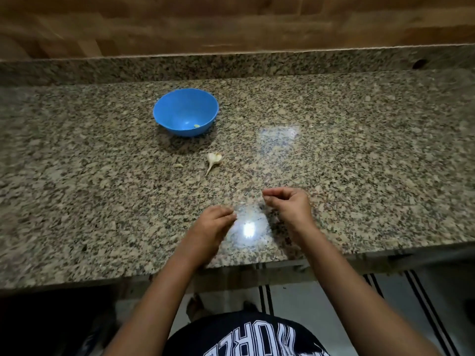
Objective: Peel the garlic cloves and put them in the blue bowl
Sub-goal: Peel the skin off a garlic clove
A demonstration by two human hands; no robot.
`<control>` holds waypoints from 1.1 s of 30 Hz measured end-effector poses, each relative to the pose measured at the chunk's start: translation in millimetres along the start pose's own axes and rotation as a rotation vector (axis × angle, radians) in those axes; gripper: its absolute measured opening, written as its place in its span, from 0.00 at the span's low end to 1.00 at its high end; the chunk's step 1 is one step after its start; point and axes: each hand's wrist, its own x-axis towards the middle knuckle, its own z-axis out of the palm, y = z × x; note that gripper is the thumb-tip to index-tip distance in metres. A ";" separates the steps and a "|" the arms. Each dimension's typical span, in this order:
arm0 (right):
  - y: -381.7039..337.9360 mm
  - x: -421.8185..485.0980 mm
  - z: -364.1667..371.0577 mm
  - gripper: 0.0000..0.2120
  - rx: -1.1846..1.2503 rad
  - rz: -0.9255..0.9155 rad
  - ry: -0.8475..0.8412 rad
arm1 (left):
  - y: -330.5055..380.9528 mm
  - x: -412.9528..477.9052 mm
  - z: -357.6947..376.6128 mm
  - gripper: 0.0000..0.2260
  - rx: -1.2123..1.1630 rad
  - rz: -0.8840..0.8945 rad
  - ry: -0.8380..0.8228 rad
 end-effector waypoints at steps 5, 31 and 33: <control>-3.6 -5.5 28.5 0.09 -0.057 0.028 -0.117 | -0.5 -9.4 -11.0 0.08 0.057 -0.072 0.059; 30.7 -226.6 513.0 0.07 -0.226 0.199 -0.986 | -193.7 -358.4 -222.0 0.06 -1.269 -1.147 1.538; 45.1 -233.3 537.4 0.06 -0.273 0.193 -0.994 | -212.5 -378.5 -219.6 0.06 -1.294 -1.188 1.573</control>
